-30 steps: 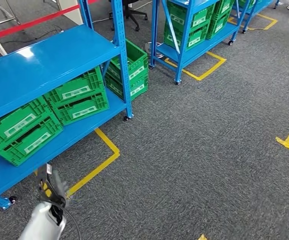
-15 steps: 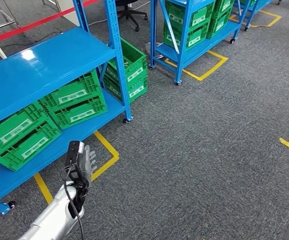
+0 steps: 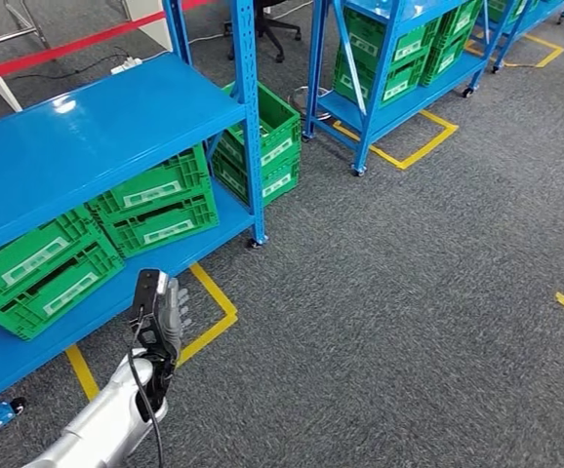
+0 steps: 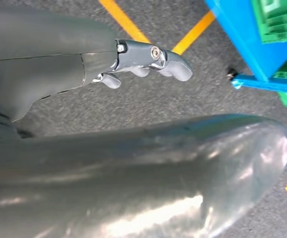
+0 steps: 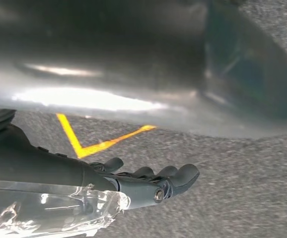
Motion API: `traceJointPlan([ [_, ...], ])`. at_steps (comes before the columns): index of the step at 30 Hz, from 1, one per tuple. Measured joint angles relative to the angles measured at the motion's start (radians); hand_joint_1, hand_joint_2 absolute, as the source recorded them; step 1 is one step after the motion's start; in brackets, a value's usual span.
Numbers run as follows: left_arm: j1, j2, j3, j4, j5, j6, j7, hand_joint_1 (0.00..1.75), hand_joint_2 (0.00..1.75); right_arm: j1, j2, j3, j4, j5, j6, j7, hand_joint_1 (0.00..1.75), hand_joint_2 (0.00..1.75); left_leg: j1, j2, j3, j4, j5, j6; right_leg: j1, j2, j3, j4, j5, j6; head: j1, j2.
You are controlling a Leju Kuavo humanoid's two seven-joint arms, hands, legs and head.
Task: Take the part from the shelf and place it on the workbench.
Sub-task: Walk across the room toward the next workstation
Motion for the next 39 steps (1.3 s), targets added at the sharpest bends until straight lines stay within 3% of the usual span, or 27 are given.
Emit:
traceJointPlan([
  [2,-0.004,0.001,-0.01,0.0,0.005,0.003,-0.004,0.0,0.0,-0.001,-0.004,0.006,0.01,-0.003,0.001,0.0,0.0,0.0,-0.003,-0.004,0.014,0.001,-0.018,-0.01,0.002,0.003,0.024,-0.088,0.071,-0.013,-0.001,0.0],
  [6,-0.012,0.004,-0.021,0.001,0.009,0.005,-0.005,0.0,0.0,-0.006,-0.008,0.015,0.019,-0.005,0.002,0.001,0.0,0.0,-0.004,-0.004,0.014,0.015,-0.034,-0.031,0.002,0.003,0.038,-0.099,0.079,-0.037,-0.002,0.0],
  [8,-0.018,0.006,-0.025,0.001,0.009,0.006,-0.005,0.0,0.0,-0.01,-0.01,0.017,0.02,-0.006,0.001,0.0,0.0,0.0,-0.003,0.003,-0.026,0.091,-0.072,-0.042,-0.001,0.002,0.044,-0.102,0.073,-0.046,-0.006,0.0],
  [10,-0.02,0.007,-0.027,0.001,0.009,0.006,-0.005,0.0,0.0,-0.012,-0.011,0.019,0.021,-0.006,0.001,0.0,0.0,0.0,-0.001,0.007,-0.103,0.218,-0.129,-0.048,0.0,-0.001,0.047,-0.102,0.066,-0.054,-0.008,0.0],
  [11,-0.018,0.008,-0.028,0.001,0.009,0.006,-0.005,0.0,0.0,-0.012,-0.011,0.019,0.023,-0.006,0.001,0.0,0.0,0.0,-0.001,0.008,-0.135,0.262,-0.141,-0.049,0.001,-0.001,0.049,-0.102,0.064,-0.055,-0.008,0.0],
  [12,-0.017,0.008,-0.029,0.001,0.009,0.006,-0.005,0.0,0.0,-0.012,-0.012,0.02,0.024,-0.006,0.001,0.0,0.0,0.0,-0.001,0.008,-0.153,0.275,-0.131,-0.048,0.001,-0.002,0.053,-0.101,0.061,-0.056,-0.008,0.0],
  [13,-0.016,0.009,-0.03,0.001,0.009,0.006,-0.005,0.0,0.0,-0.012,-0.012,0.02,0.025,-0.006,0.001,0.0,0.0,0.0,-0.002,0.008,-0.15,0.248,-0.097,-0.046,0.002,-0.002,0.058,-0.101,0.057,-0.056,-0.008,0.0],
  [15,-0.018,0.011,-0.032,0.001,0.009,0.007,-0.005,0.0,0.0,-0.012,-0.012,0.021,0.027,-0.005,0.001,0.0,0.0,0.0,-0.003,0.013,-0.108,0.125,-0.004,-0.039,0.002,-0.002,0.071,-0.102,0.051,-0.052,-0.008,0.0],
  [17,-0.022,0.012,-0.033,0.001,0.009,0.007,-0.005,0.0,0.0,-0.012,-0.013,0.023,0.028,-0.006,0.001,0.0,0.0,0.0,-0.007,0.019,-0.076,0.028,0.034,-0.03,0.004,-0.005,0.076,-0.102,0.048,-0.045,-0.009,0.0],
  [20,-0.024,0.013,-0.036,0.001,0.016,0.022,-0.02,0.0,0.0,-0.012,-0.015,0.028,0.029,-0.018,-0.001,-0.006,0.0,0.0,-0.008,0.011,-0.073,0.005,0.043,-0.017,0.007,-0.017,0.076,-0.107,0.046,-0.029,-0.009,0.0],
  [22,-0.021,0.01,-0.036,0.001,0.024,0.056,-0.058,0.0,0.0,-0.012,-0.016,0.03,0.03,-0.044,-0.006,-0.025,0.0,0.0,-0.003,0.001,-0.069,-0.001,0.052,-0.007,0.006,-0.017,0.067,-0.085,0.026,-0.018,-0.006,0.0],
  [25,0.042,0.004,-0.025,-0.003,-0.068,0.185,-0.065,0.0,0.0,-0.005,-0.009,0.02,0.019,-0.13,-0.012,-0.066,0.0,0.0,-0.001,-0.012,-0.064,-0.004,0.051,0.0,0.003,-0.01,-0.009,0.09,-0.064,-0.008,0.002,0.0],
  [26,0.1,0.007,-0.015,-0.009,-0.119,0.219,-0.058,0.0,0.0,0.006,0.001,0.011,0.003,-0.156,-0.005,-0.07,0.0,0.0,-0.001,-0.016,-0.061,-0.004,0.048,0.0,0.003,-0.009,-0.034,0.146,-0.086,-0.007,0.002,0.0],
  [27,0.176,0.014,-0.001,-0.015,-0.151,0.219,-0.074,0.0,0.0,0.026,0.016,-0.002,-0.028,-0.167,0.011,-0.067,0.0,0.0,-0.001,-0.019,-0.056,-0.004,0.044,-0.001,0.003,-0.009,-0.041,0.167,-0.089,-0.006,0.002,0.0],
  [28,0.262,0.022,0.018,-0.014,-0.158,0.186,-0.127,0.0,0.0,0.054,0.037,-0.015,-0.073,-0.164,0.035,-0.064,0.0,0.0,-0.001,-0.023,-0.05,-0.004,0.039,-0.003,0.002,-0.008,-0.028,0.149,-0.075,-0.007,0.002,0.0],
  [29,0.35,0.03,0.042,0.002,-0.144,0.126,-0.223,0.0,0.0,0.085,0.061,-0.032,-0.128,-0.153,0.064,-0.065,0.0,0.0,0.0,-0.028,-0.044,-0.003,0.034,-0.006,0.0,0.0,0.003,0.094,-0.045,-0.008,0.002,0.0],
  [31,0.47,0.034,0.093,0.073,-0.116,0.007,-0.5,0.0,0.0,0.132,0.106,-0.076,-0.228,-0.138,0.115,-0.094,0.0,0.0,0.002,-0.049,-0.042,0.002,0.027,-0.014,-0.009,0.05,0.076,-0.039,-0.002,-0.009,0.001,0.0],
  [33,0.503,0.031,0.149,0.147,-0.123,-0.056,-0.727,0.0,0.0,0.136,0.134,-0.136,-0.288,-0.142,0.163,-0.139,0.0,0.0,0.005,-0.081,-0.053,0.003,0.031,-0.027,-0.014,0.086,0.11,-0.1,0.002,-0.013,0.001,0.0],
  [34,0.505,0.031,0.178,0.167,-0.138,-0.068,-0.774,0.0,0.0,0.126,0.144,-0.171,-0.314,-0.141,0.191,-0.158,0.0,0.0,0.008,-0.098,-0.059,0.001,0.036,-0.035,-0.013,0.082,0.114,-0.103,-0.001,-0.019,0.001,0.0],
  [35,0.508,0.031,0.205,0.176,-0.161,-0.068,-0.77,0.0,0.0,0.113,0.153,-0.209,-0.344,-0.137,0.221,-0.171,0.0,0.0,0.01,-0.111,-0.061,-0.003,0.041,-0.043,-0.011,0.068,0.117,-0.103,0.001,-0.027,0.001,0.0],
  [36,0.517,0.031,0.232,0.173,-0.192,-0.056,-0.738,0.0,0.0,0.101,0.161,-0.247,-0.378,-0.142,0.243,-0.18,0.0,0.0,0.01,-0.103,-0.063,-0.001,0.04,-0.049,-0.011,0.054,0.121,-0.106,0.003,-0.035,0.0,0.0],
  [37,0.529,0.028,0.26,0.159,-0.236,-0.035,-0.692,0.0,0.0,0.099,0.17,-0.275,-0.418,-0.168,0.247,-0.175,0.0,0.0,0.009,-0.081,-0.07,0.015,0.028,-0.054,-0.011,0.041,0.124,-0.111,0.006,-0.042,-0.003,0.0],
  [39,0.558,0.013,0.323,0.1,-0.36,0.008,-0.583,0.0,0.0,0.131,0.192,-0.277,-0.525,-0.284,0.184,-0.109,0.0,0.0,0.006,-0.02,-0.113,0.108,-0.03,-0.061,-0.009,0.007,0.131,-0.116,0.006,-0.053,-0.011,0.0],
])
